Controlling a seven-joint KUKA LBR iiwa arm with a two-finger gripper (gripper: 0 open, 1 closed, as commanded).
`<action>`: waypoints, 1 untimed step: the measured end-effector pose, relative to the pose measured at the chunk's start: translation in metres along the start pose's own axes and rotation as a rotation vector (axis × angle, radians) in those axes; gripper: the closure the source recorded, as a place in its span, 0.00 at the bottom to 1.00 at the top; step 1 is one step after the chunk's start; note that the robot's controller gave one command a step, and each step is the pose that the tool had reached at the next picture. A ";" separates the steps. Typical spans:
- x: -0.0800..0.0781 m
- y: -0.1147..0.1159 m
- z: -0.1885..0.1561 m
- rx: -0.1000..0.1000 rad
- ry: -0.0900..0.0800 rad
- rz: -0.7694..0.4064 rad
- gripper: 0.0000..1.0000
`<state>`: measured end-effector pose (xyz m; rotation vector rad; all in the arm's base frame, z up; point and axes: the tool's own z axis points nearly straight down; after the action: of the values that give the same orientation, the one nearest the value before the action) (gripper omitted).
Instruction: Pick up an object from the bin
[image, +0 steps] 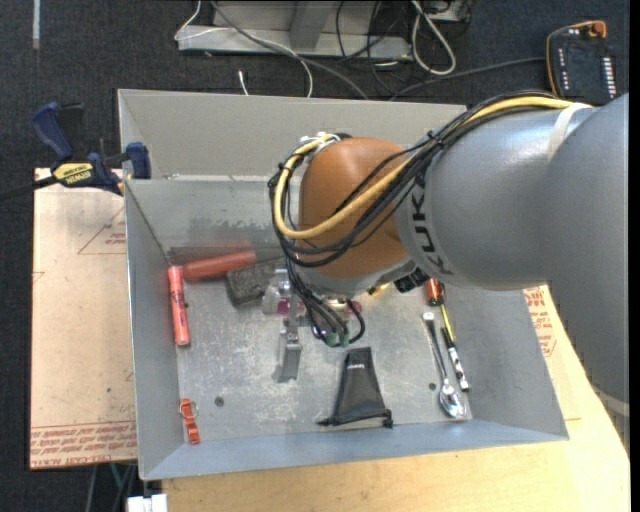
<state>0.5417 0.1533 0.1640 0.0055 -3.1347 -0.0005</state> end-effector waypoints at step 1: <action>-0.002 -0.001 -0.004 -0.001 -0.007 0.004 0.00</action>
Offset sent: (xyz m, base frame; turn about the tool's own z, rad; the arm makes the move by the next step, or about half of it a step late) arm 0.0896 -0.0422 -0.0940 0.1453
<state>0.5439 0.1525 0.1678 -0.0010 -3.1419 -0.0021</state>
